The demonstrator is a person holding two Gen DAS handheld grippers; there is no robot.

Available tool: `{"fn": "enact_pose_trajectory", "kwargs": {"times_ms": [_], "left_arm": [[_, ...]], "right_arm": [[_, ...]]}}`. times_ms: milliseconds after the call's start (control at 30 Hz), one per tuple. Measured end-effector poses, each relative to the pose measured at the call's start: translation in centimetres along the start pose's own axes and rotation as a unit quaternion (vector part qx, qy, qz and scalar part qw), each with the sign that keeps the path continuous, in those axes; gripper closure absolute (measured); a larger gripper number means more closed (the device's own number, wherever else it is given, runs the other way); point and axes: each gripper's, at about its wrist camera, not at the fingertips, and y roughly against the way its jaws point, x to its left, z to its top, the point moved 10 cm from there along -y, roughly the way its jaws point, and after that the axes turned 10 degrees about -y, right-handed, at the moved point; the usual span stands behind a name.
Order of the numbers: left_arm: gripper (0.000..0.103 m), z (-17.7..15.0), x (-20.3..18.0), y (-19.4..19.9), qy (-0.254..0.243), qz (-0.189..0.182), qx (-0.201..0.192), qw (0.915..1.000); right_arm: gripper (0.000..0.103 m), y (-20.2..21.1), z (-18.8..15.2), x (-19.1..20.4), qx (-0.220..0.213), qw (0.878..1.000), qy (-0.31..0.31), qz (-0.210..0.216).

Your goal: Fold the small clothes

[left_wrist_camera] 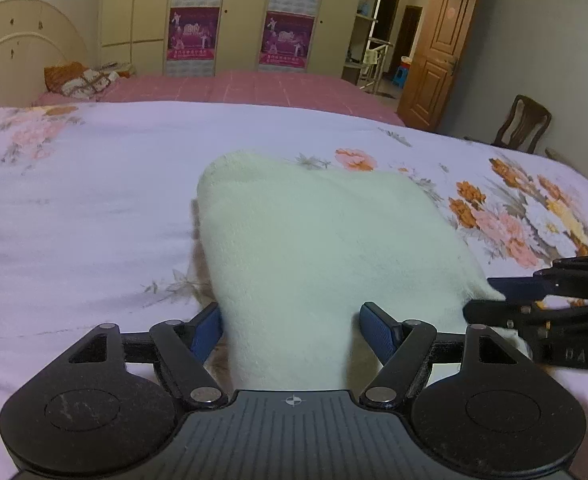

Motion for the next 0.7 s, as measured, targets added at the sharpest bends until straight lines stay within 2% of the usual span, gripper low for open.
{"fn": "enact_pose_trajectory", "kwargs": {"times_ms": [67, 167, 267, 300, 400, 500, 567, 633, 700], "left_arm": [[0.03, -0.6, -0.2, 0.4, 0.009, -0.005, 0.0, 0.9999], [0.03, -2.7, -0.5, 1.5, 0.007, -0.004, 0.016, 0.9998], [0.03, -4.9, -0.7, 3.8, 0.012, -0.004, 0.018, 0.9998], [0.03, -5.5, -0.7, 4.6, 0.013, 0.0, 0.017, 0.9998], [0.03, -6.4, -0.8, 6.4, 0.031, 0.006, 0.01, 0.9994], [0.029, -6.7, -1.8, 7.1, 0.013, 0.025, 0.014, 0.9995], [0.029, -7.3, -2.3, 7.2, 0.004, 0.034, 0.024, 0.9991], [0.029, -7.8, -2.6, 7.4, 0.006, 0.033, 0.026, 0.9991], [0.029, -8.3, -2.5, 7.7, 0.012, 0.035, 0.023, 0.999]], "right_arm": [[0.07, -0.1, 0.0, -0.6, 0.003, 1.0, -0.024, 0.003], [0.07, 0.7, -0.4, -0.7, -0.003, 1.0, -0.012, -0.017], [0.074, 2.7, -1.1, -0.9, -0.006, 0.999, -0.024, -0.033], [0.077, 3.7, -1.3, -0.7, -0.011, 0.999, -0.028, -0.027], [0.077, 6.3, -2.5, 1.1, -0.02, 0.999, -0.036, 0.008], [0.078, 6.9, -4.1, 3.9, -0.014, 1.0, 0.0, 0.024], [0.081, 6.2, -5.3, 4.6, 0.001, 1.0, 0.018, 0.018], [0.082, 5.2, -6.5, 4.1, 0.022, 0.999, 0.024, -0.008], [0.082, 5.1, -7.0, 3.3, 0.021, 0.999, 0.02, -0.021]]}}
